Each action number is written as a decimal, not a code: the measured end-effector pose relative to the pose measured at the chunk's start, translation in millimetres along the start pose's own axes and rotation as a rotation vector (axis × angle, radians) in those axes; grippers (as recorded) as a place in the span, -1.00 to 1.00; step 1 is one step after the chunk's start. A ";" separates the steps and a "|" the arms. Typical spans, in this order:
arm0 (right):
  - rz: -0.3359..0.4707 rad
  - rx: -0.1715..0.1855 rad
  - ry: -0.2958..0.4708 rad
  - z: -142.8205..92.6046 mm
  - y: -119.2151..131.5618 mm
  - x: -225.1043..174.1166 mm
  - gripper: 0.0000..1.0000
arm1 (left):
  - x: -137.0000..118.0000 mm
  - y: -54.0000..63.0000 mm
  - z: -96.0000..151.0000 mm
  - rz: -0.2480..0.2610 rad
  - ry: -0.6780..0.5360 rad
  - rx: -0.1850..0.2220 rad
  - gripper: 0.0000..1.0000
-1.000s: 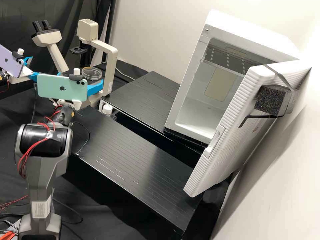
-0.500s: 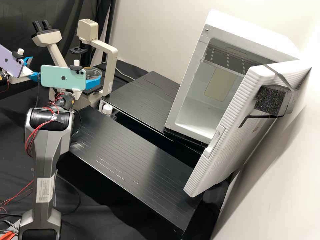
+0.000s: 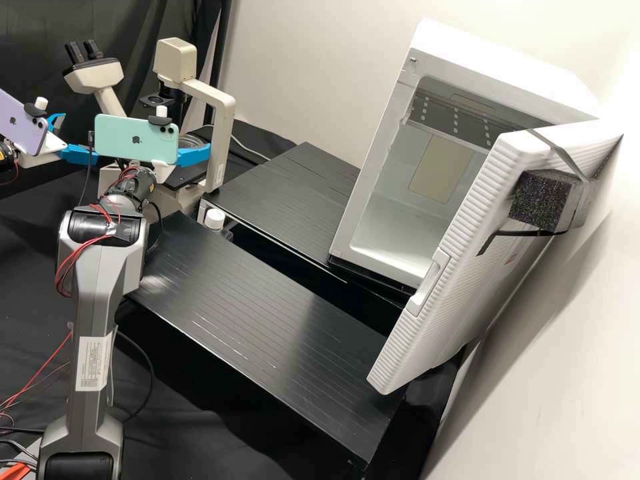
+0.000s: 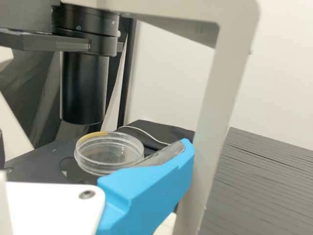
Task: Move the petri dish to the bench.
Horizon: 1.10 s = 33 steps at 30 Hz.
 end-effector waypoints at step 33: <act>-0.040 0.094 -0.151 7.4 -36.5 57.5 1.00 | 0.0 0.0 0.0 0.000 0.000 0.000 1.00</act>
